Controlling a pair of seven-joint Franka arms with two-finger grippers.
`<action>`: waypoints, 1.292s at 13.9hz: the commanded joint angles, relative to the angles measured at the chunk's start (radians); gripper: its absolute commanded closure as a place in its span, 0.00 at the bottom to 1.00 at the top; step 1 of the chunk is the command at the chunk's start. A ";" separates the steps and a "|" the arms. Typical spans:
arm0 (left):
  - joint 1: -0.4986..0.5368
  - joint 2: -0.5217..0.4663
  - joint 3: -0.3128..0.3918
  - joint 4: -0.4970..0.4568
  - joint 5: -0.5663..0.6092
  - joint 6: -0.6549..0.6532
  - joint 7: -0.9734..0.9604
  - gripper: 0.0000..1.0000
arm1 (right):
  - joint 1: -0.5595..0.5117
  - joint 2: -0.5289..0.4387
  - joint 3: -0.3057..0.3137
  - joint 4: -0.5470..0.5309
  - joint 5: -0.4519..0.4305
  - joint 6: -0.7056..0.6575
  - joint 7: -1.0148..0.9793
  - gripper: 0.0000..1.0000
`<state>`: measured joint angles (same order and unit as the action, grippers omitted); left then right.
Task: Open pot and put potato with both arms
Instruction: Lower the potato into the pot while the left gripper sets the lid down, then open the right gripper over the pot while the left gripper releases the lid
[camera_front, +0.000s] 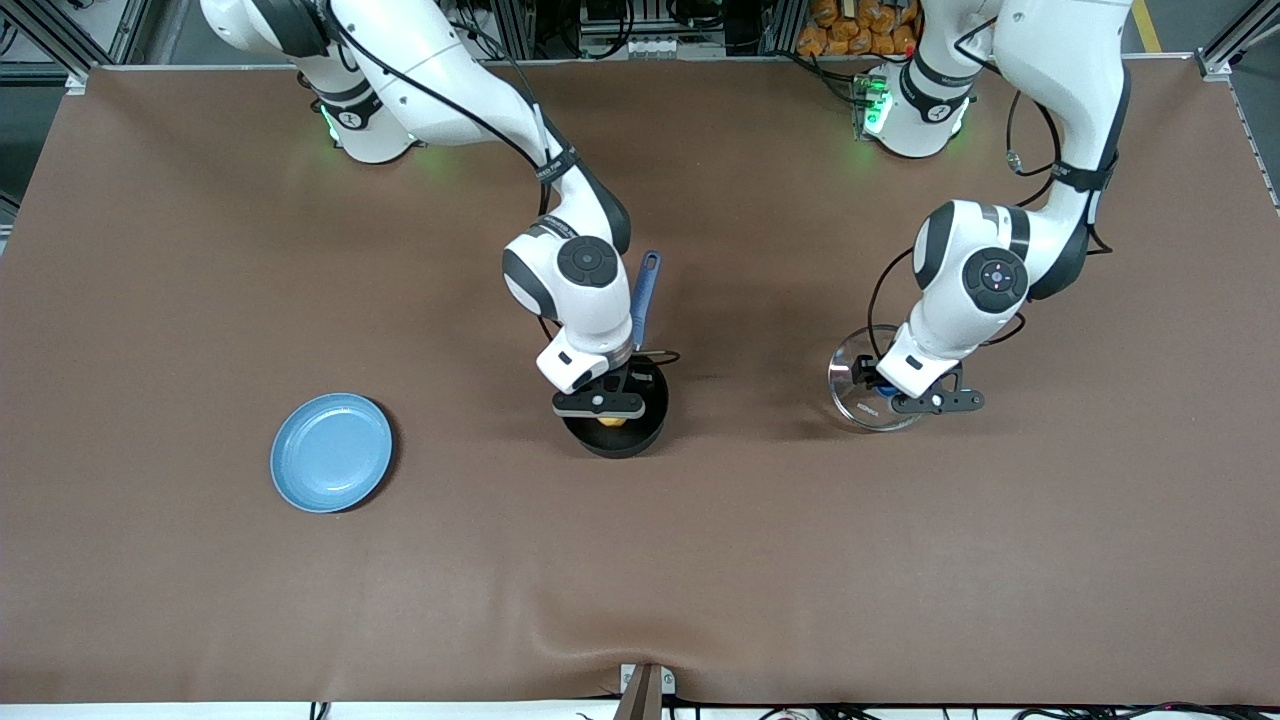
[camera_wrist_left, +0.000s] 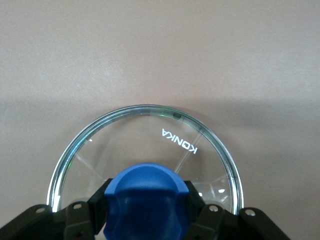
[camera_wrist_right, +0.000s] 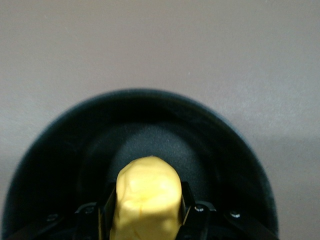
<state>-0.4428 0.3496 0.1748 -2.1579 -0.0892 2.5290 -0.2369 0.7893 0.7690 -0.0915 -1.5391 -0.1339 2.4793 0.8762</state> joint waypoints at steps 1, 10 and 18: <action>0.006 0.052 0.012 -0.005 0.020 0.094 0.016 1.00 | 0.019 0.042 -0.011 0.017 -0.035 0.064 0.058 1.00; 0.009 0.065 0.017 -0.002 0.020 0.116 0.015 0.00 | 0.016 0.055 -0.011 0.020 -0.033 0.072 0.076 0.63; 0.009 -0.090 0.005 0.291 0.101 -0.353 0.013 0.00 | -0.001 0.021 -0.014 0.051 -0.035 0.017 0.055 0.00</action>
<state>-0.4397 0.3011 0.1849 -1.9606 -0.0316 2.3226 -0.2287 0.7981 0.8048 -0.1116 -1.4994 -0.1415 2.5320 0.9225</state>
